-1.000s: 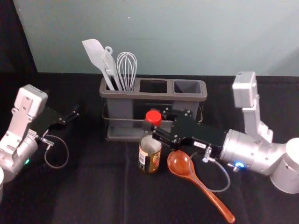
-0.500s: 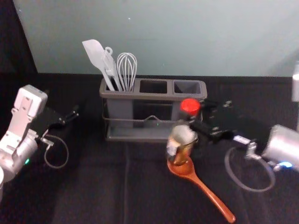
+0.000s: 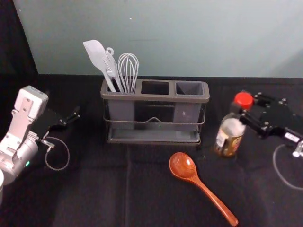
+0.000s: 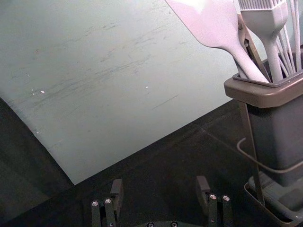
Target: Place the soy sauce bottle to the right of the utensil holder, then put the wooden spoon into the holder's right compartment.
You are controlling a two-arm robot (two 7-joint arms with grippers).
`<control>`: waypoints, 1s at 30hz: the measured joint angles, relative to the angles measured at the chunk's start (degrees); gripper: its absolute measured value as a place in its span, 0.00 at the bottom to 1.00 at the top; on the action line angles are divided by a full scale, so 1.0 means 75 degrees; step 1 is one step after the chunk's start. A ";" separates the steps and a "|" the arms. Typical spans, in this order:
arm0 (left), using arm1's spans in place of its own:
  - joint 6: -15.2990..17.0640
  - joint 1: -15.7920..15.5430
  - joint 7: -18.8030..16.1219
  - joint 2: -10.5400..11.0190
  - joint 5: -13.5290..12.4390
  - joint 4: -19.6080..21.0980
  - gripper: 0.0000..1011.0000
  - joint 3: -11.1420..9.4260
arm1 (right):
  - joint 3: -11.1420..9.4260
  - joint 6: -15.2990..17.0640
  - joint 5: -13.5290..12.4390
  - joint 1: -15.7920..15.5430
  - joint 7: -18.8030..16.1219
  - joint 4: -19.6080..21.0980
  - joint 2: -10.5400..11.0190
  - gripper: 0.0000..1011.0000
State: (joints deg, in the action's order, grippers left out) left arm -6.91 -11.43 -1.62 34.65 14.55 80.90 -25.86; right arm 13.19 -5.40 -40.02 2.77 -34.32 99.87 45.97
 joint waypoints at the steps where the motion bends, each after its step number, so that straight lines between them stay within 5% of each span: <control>1: 0.0000 0.0000 0.0000 0.0000 0.0000 0.0000 0.99 0.0000 | -0.0033 -0.0018 0.0018 0.0001 0.0012 -0.0052 -0.0009 0.38; 14: 0.0000 0.0000 0.0000 0.0000 0.0000 0.0000 0.99 0.0000 | -0.0133 -0.0206 0.0427 0.0629 0.0097 -0.1314 -0.0676 0.38; 30: 0.0000 0.0000 0.0000 0.0000 0.0000 0.0000 0.99 0.0000 | 0.0379 -0.0440 0.1241 0.1555 -0.0017 -0.2399 -0.1484 0.38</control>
State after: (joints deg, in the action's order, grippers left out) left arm -6.91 -11.43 -1.62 34.65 14.55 80.90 -25.86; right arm 16.03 -8.70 -30.72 14.43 -34.44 81.88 34.84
